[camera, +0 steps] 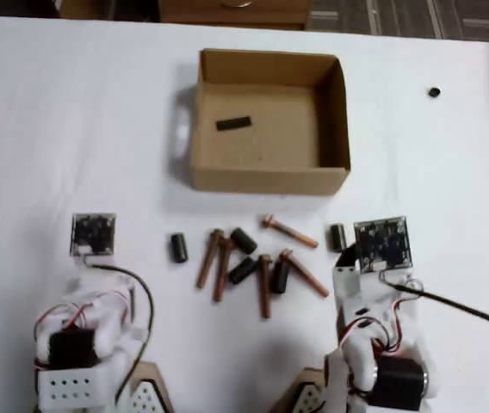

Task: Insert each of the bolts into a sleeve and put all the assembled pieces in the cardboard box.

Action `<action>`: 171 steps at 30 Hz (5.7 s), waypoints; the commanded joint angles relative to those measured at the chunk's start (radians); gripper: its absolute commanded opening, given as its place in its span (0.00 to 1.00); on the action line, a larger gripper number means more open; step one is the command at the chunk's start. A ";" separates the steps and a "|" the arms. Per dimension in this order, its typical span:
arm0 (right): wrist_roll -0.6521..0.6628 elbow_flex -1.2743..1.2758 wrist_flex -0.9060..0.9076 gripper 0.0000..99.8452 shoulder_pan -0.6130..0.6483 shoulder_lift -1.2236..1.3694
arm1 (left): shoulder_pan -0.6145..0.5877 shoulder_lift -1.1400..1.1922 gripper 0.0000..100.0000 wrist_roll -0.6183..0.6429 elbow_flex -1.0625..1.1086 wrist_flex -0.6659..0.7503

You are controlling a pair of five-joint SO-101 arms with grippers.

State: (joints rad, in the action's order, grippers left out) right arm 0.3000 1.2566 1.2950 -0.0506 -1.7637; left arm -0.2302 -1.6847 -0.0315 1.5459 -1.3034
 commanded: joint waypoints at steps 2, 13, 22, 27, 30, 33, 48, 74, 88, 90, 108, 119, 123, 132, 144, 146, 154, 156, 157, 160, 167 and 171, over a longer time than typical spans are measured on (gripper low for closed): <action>0.000 -0.149 0.002 0.02 -0.013 0.208 | -0.115 0.167 0.02 -0.126 -0.208 0.021; -0.066 -0.434 -0.005 0.02 0.064 0.946 | -0.118 0.833 0.02 -0.132 -0.765 -0.239; -0.075 -0.485 -0.105 0.02 0.168 1.144 | -0.118 1.025 0.02 -0.141 -0.799 -0.239; -0.075 -0.486 -0.163 0.09 0.160 1.247 | -0.117 1.025 0.02 -0.140 -0.794 -0.192; -0.074 -0.486 -0.193 0.11 0.159 1.303 | -0.117 1.025 0.02 -0.140 -0.794 -0.192; -0.071 -0.486 -0.240 0.11 0.151 1.351 | -0.117 1.025 0.02 -0.140 -0.794 -0.192; -0.066 -0.635 -0.309 0.11 0.056 1.735 | -0.117 1.026 0.02 -0.133 -0.742 -0.192; -0.074 -0.899 -0.183 0.02 0.036 2.074 | 0.276 1.033 0.02 0.041 -0.751 -0.169; -0.074 -0.893 0.021 0.02 -0.113 1.639 | 0.595 1.274 0.02 0.215 -0.972 -0.135; -0.075 -0.893 0.077 0.02 -0.113 1.567 | 0.595 1.390 0.02 0.212 -1.015 -0.137; -0.075 -0.893 0.375 0.02 -0.107 0.958 | 0.601 1.781 0.02 0.213 -1.274 -0.069; -0.074 -0.749 0.366 0.02 -0.107 0.837 | 0.612 1.857 0.02 0.213 -1.279 -0.017; -0.074 -0.733 0.366 0.02 -0.107 0.837 | 0.612 1.857 0.02 0.213 -1.274 -0.003; -0.074 -0.732 0.358 0.02 -0.107 0.839 | 0.612 1.857 0.02 0.215 -1.251 0.002; -0.074 -0.732 0.358 0.02 -0.107 0.843 | 0.612 1.726 0.02 0.270 -1.015 0.267; -0.074 -0.732 0.358 0.02 -0.107 0.843 | 0.611 1.680 0.02 0.270 -1.021 0.230; -0.074 -0.730 0.344 0.02 -0.107 0.845 | 0.652 1.567 0.02 0.296 -1.009 0.167; -0.074 -0.730 0.334 0.02 -0.107 0.845 | 0.671 1.570 0.02 0.327 -0.989 0.184; -0.074 -0.730 0.334 0.02 -0.107 0.845 | 0.681 1.571 0.02 0.333 -0.975 0.198; -0.074 -0.730 0.334 0.02 -0.107 0.845 | 0.701 1.573 0.02 0.334 -0.935 0.233; -0.072 -0.730 0.334 0.02 -0.107 0.845 | 0.713 1.567 0.14 0.333 -0.898 0.233; -0.072 -0.730 0.334 0.02 -0.107 0.845 | 0.710 1.565 0.18 0.328 -0.900 0.233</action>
State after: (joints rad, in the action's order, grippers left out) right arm 0.2309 0.5294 1.6448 -0.1519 -0.9030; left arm 0.4741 -0.0675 0.2954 0.6467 -1.0764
